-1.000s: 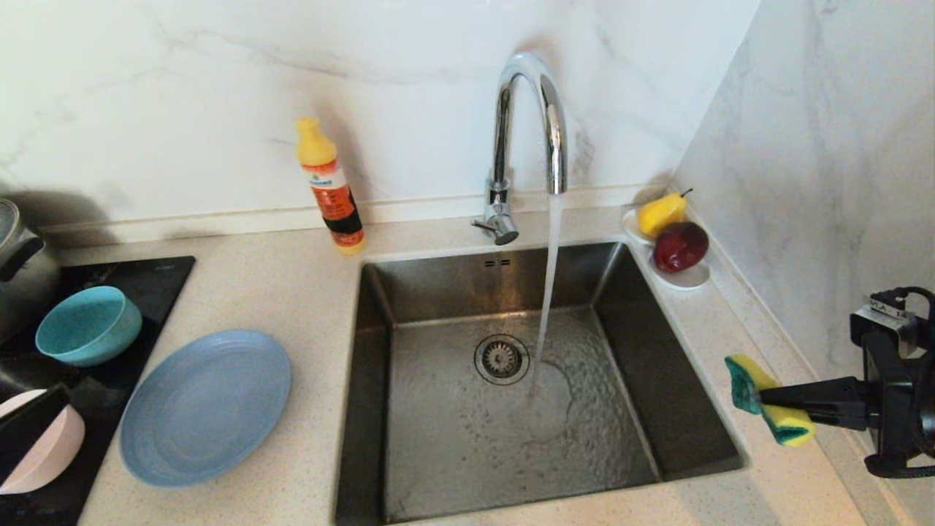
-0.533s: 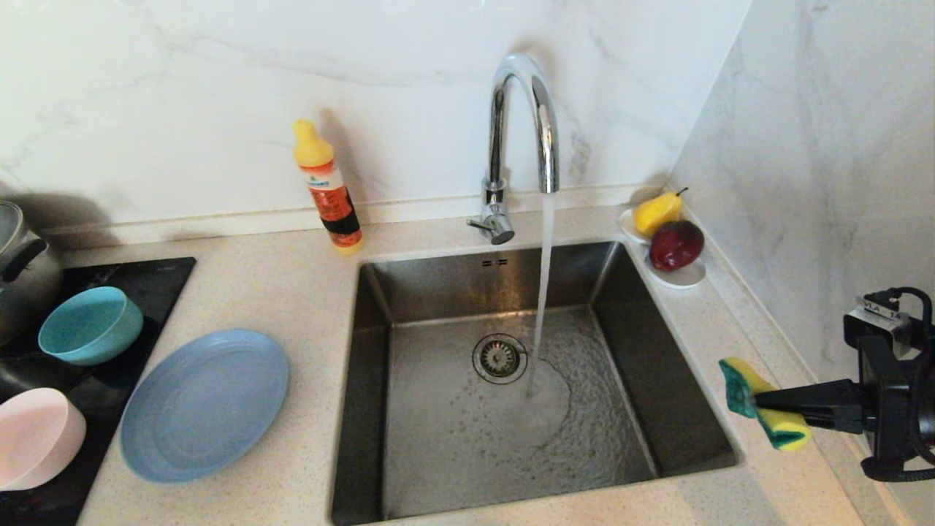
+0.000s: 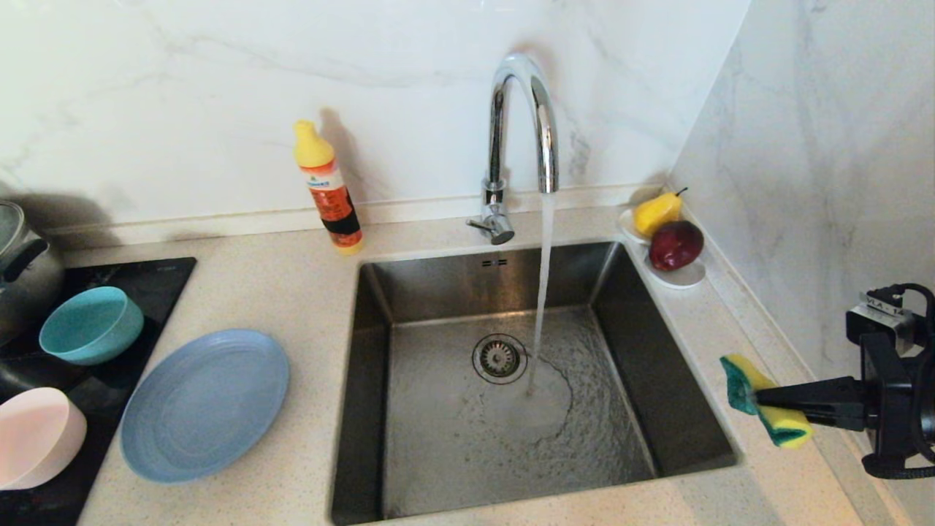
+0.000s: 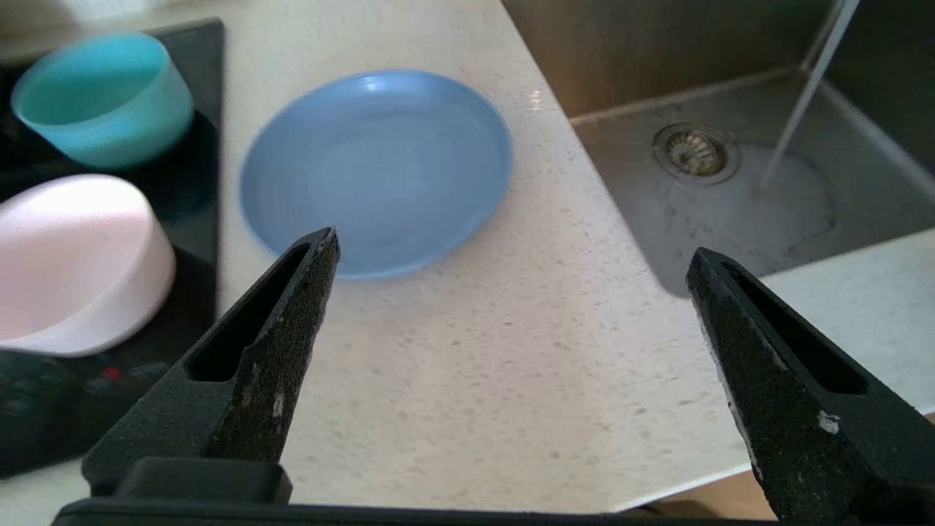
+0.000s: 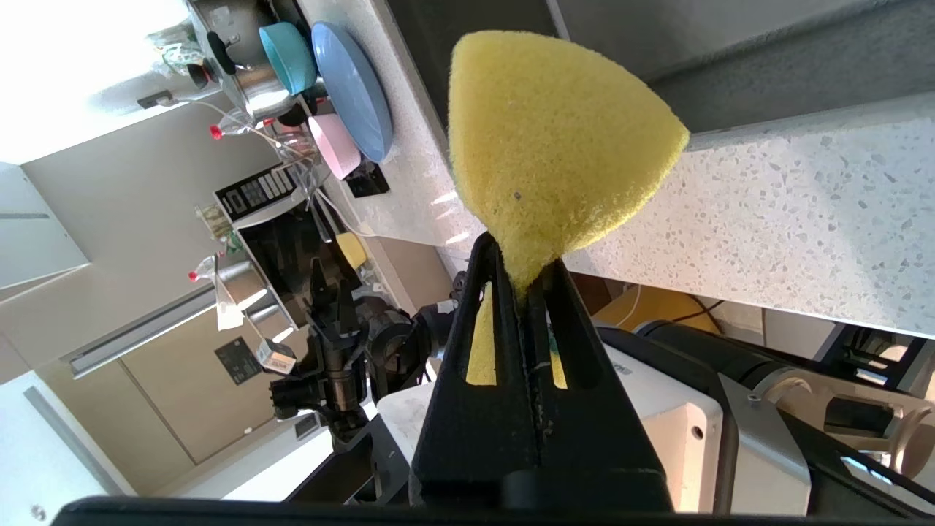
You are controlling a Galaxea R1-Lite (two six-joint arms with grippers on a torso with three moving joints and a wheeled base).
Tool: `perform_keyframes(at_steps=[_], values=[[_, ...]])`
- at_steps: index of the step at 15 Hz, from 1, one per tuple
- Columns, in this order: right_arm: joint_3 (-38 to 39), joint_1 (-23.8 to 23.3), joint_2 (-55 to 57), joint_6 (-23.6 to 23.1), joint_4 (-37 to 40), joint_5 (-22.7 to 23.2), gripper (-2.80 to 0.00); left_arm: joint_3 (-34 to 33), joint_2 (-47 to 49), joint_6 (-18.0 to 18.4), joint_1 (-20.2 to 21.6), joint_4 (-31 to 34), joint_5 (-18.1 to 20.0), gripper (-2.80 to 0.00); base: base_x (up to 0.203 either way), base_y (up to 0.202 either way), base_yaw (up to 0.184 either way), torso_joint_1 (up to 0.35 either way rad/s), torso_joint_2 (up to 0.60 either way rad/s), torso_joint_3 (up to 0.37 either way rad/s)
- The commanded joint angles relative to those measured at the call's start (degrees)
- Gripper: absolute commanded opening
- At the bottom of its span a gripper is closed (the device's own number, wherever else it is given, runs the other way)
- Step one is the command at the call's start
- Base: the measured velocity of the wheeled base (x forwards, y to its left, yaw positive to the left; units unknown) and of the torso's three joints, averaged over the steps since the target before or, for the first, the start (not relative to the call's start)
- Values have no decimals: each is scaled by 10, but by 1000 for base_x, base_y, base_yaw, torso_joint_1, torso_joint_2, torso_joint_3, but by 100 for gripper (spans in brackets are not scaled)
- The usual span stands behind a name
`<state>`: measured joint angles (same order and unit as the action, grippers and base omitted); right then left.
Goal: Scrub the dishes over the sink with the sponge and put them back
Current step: Put down the sponge
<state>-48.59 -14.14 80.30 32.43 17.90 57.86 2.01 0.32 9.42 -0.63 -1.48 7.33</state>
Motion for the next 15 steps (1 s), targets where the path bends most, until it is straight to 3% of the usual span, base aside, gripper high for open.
perform_keyframes(at_steps=[1,5,9,12,15], values=[[1,-1,2,1,-1,3,-280,-9,-4,8,0,-19,-1,-280,0,0,0,0,0,0],[0,0,-2,2,-1,1,-280,-9,-4,6,0,-17,-2,-280,0,0,0,0,0,0],[-6,1,-26,-10,0,-35,-280,-10,-4,10,0,-22,-2,-280,0,0,0,0,0,0],[-19,3,-41,-14,1,-63,-280,-19,-4,4,0,9,-47,-280,0,0,0,0,0,0],[-16,30,-63,-39,5,-104,-280,-20,-4,-22,0,16,-57,-280,0,0,0,0,0,0]])
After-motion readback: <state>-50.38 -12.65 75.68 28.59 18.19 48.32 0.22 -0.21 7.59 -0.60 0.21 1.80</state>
